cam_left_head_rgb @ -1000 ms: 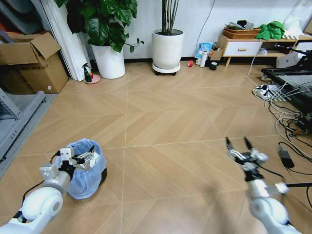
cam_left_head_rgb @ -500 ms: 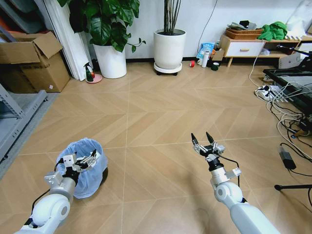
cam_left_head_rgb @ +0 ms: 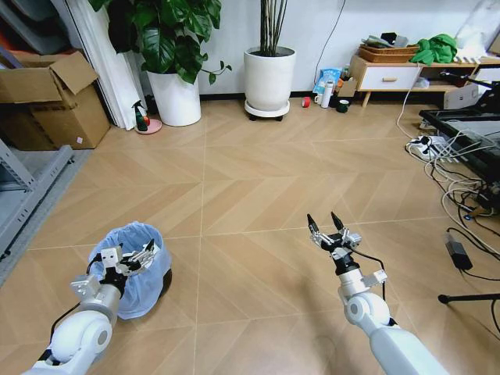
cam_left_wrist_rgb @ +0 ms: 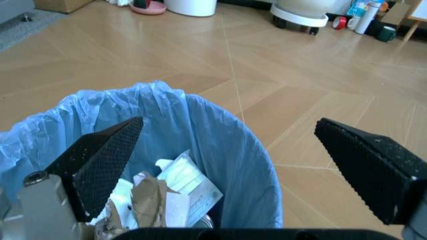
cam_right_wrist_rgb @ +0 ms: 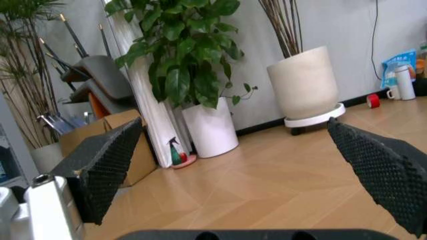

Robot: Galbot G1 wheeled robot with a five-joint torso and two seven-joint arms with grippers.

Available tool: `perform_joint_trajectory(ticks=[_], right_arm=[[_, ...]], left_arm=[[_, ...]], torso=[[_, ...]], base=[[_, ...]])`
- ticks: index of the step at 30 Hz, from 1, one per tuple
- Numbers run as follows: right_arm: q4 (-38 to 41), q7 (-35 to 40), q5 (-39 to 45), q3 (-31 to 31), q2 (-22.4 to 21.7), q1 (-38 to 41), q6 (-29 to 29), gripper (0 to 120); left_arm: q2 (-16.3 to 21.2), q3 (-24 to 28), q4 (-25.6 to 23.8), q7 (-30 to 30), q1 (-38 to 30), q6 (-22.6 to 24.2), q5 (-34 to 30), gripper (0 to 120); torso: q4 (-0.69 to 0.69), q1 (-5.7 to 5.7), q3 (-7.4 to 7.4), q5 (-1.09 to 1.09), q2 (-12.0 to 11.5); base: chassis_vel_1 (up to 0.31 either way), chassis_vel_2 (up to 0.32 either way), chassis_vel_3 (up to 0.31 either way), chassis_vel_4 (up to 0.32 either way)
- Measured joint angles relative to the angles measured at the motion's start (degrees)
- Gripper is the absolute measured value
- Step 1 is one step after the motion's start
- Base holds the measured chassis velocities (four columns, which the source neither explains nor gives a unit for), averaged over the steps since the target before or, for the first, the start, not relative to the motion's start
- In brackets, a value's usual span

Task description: Pick up the trash bin and place the garbage on the floor into it.

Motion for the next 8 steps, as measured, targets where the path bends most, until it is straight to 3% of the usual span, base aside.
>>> perform_joint_trajectory(ticks=[8], right_arm=[[0.07,-0.03,-0.04,0.09,0.0,-0.07,0.0,100]], left_arm=[[0.03,-0.01,0.0,-0.01,0.0,0.03,-0.04,100]], torso=[[0.0,0.0,0.0,0.0,0.0]], base=[[0.0,0.0,0.0,0.0]])
